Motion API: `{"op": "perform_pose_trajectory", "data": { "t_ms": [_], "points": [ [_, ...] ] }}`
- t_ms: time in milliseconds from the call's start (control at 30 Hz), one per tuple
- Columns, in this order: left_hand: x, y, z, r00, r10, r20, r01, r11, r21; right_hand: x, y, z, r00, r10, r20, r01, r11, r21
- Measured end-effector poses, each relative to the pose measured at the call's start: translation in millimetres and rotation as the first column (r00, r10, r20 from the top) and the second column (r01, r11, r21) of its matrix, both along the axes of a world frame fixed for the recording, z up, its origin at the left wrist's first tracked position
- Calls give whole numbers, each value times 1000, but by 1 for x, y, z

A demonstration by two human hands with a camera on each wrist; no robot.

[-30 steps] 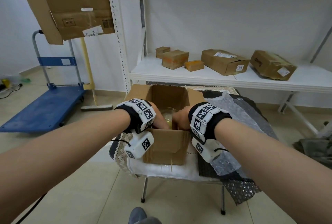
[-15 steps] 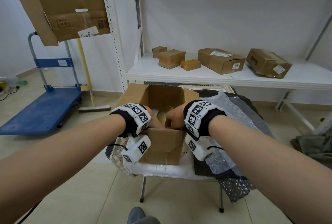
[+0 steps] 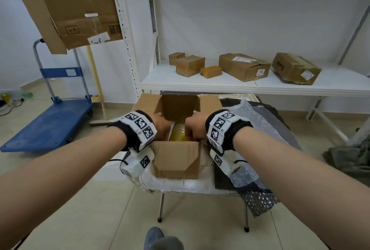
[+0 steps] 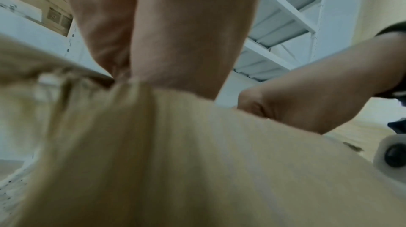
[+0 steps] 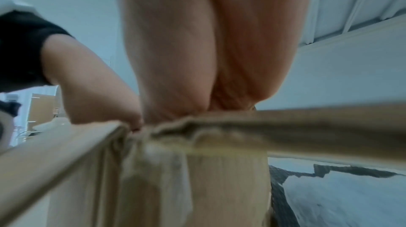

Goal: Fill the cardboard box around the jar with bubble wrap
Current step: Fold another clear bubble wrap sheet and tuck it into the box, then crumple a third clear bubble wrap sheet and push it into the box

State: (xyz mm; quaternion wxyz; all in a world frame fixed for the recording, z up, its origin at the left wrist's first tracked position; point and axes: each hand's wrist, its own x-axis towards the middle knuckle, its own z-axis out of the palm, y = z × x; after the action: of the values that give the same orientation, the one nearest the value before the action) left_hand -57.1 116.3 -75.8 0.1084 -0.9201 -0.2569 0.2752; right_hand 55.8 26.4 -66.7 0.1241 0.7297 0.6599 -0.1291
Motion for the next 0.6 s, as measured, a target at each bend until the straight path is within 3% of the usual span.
{"op": "perform_pose_trajectory", "data": {
  "t_ms": [67, 167, 300, 400, 533, 600],
  "points": [
    [-2, 4, 8, 999, 34, 24, -32, 998, -60, 2, -2, 5, 995, -18, -96, 22, 999, 40],
    [-3, 5, 36, 981, 64, 184, -32, 985, -169, 15, -16, 17, 941, -54, -335, 134, 966, 219],
    [7, -11, 73, 886, 120, 449, 20, 955, -295, 36, -47, 37, 836, -81, -543, 336, 857, 390],
    [28, -38, 90, 806, 132, 577, 49, 957, -287, 53, -69, 47, 738, -111, -666, 504, 746, 435],
    [65, -84, 92, 722, 166, 672, 40, 959, -280, 76, -103, 48, 550, -119, -827, 738, 534, 414],
    [82, -111, 86, 696, 167, 698, 82, 948, -309, 92, -120, 42, 548, -168, -819, 782, 451, 431]
  ]
}}
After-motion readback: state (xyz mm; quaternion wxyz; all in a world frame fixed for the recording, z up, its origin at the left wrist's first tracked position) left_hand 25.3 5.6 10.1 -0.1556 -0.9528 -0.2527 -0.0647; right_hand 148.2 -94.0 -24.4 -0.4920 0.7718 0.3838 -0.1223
